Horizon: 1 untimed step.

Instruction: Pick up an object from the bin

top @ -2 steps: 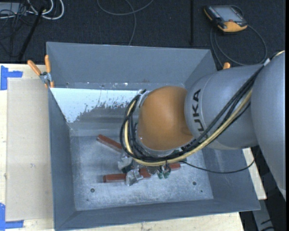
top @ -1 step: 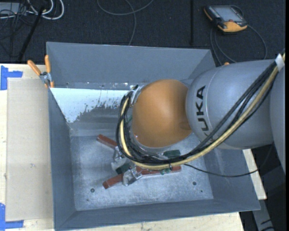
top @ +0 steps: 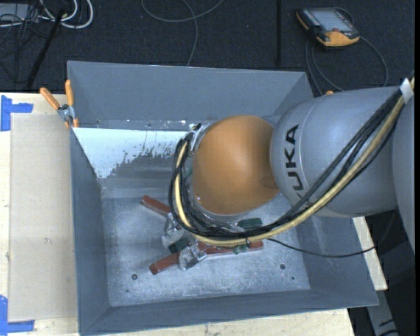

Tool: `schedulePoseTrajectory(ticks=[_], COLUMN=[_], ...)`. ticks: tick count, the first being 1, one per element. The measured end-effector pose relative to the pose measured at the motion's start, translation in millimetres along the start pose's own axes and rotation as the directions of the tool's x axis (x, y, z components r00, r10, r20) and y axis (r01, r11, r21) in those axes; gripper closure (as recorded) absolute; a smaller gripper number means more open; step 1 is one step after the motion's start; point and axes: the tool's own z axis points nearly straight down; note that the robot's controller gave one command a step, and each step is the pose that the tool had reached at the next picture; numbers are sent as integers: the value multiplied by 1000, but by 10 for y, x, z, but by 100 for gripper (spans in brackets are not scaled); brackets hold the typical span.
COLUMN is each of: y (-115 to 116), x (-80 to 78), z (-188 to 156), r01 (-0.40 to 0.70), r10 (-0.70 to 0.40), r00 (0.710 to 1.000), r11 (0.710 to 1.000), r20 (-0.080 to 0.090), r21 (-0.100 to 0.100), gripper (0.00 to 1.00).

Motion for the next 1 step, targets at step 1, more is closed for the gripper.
schedulePoseTrajectory(ticks=[1], y=[-44], x=[70], z=[-410], r01=[0], r10=[0], r00=[1000], r11=[1000], r20=[0], r21=[0], gripper=[100])
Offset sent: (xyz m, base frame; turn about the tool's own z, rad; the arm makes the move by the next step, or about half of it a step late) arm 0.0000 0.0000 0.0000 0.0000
